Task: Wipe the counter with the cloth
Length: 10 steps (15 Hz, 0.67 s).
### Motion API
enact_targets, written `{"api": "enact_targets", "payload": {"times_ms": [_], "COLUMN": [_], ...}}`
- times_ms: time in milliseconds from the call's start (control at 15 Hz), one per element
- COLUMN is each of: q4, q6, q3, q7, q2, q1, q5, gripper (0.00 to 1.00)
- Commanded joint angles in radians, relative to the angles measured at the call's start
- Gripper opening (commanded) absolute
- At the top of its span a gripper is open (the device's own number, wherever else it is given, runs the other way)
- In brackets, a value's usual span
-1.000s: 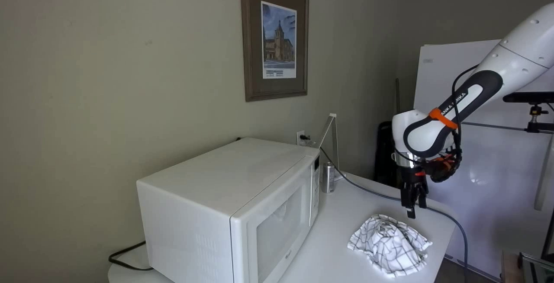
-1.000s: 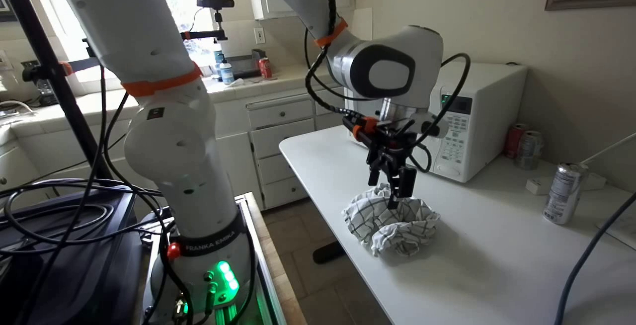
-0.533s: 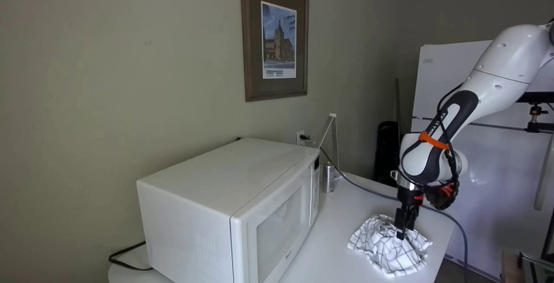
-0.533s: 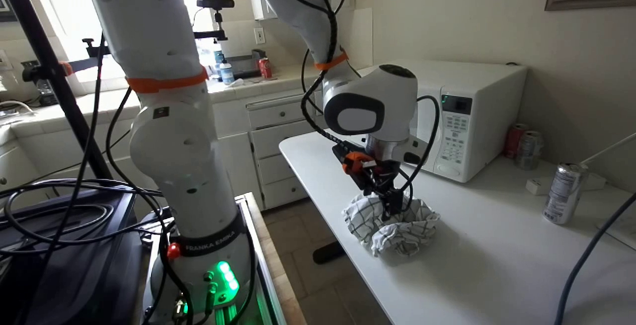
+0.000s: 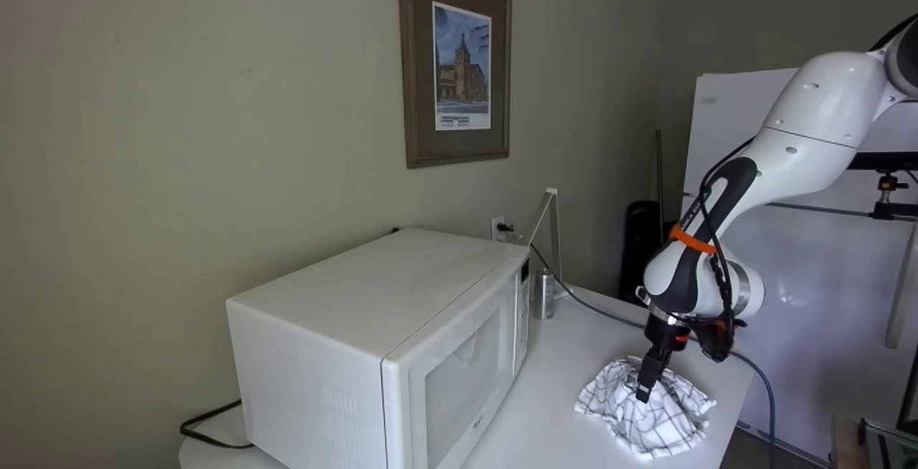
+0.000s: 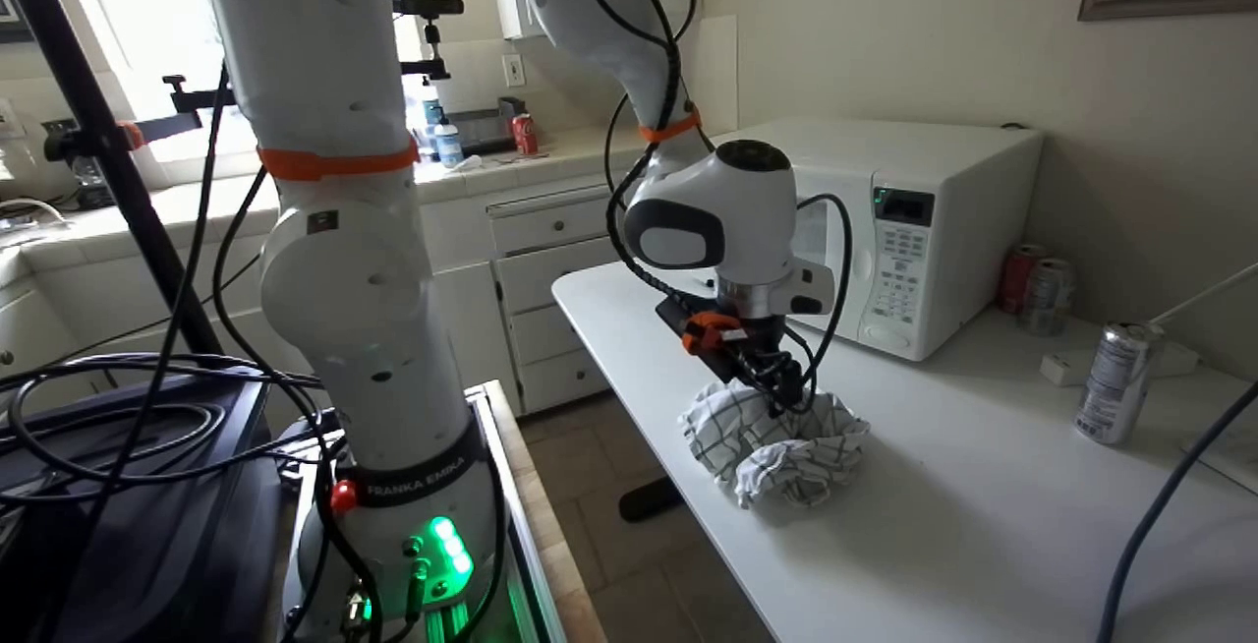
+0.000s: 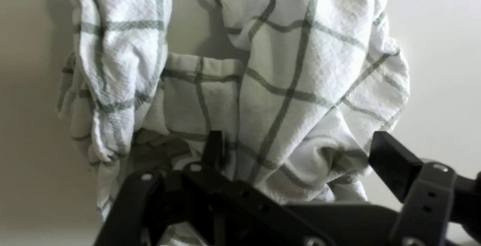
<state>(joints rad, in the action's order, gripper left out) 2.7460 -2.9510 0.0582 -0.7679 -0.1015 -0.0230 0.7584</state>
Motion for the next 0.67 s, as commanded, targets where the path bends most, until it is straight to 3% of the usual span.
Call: {"api": "enact_targets", "payload": {"times_ms": [0,67,200,600], "q4": [-0.025,-0.025,-0.031,-0.012], "q6": [-0.161,-0.213,-0.268,-0.269], "q3": [0.030,0.038,0.058,0.057], "q7": [-0.053,-0.054,-0.038,0.005], "q2": [-0.095,-0.113,-0.142,-0.175], "q1": [0.002,0.001,-0.008,0.012], "q5": [0.055,0.054,0.046,0.033], "gripper": [0.99,0.75,0.69,0.23]}}
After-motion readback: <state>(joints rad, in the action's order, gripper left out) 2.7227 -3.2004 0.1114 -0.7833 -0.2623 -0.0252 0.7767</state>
